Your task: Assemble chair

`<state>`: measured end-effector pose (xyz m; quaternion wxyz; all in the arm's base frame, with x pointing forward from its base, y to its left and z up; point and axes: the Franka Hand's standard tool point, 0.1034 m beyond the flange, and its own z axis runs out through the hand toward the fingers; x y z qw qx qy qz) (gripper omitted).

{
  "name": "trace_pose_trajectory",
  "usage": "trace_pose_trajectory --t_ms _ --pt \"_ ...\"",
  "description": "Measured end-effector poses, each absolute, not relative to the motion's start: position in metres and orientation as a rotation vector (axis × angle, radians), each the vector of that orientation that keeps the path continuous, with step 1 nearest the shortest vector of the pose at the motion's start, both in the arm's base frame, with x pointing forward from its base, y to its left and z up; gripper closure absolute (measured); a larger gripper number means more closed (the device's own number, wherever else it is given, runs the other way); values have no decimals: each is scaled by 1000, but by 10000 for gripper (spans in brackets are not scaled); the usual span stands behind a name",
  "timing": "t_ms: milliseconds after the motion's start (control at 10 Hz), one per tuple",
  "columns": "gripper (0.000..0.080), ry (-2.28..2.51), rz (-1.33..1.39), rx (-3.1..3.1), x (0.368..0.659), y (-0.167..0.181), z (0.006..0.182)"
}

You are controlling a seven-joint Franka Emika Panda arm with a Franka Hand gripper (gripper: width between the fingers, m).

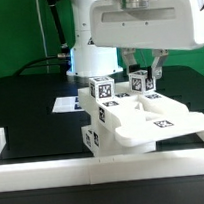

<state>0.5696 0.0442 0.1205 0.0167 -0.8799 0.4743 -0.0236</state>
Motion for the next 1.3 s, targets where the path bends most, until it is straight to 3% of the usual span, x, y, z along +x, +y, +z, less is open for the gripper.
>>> trace_pose_trajectory --t_ms 300,600,800,1300 --pt "511 1793 -89 -2507 573 48 120" --pt "502 1745 -89 -2543 573 48 120" --pt "190 1638 -81 -2620 573 49 121" --pt "151 834 -99 -3003 572 53 120"
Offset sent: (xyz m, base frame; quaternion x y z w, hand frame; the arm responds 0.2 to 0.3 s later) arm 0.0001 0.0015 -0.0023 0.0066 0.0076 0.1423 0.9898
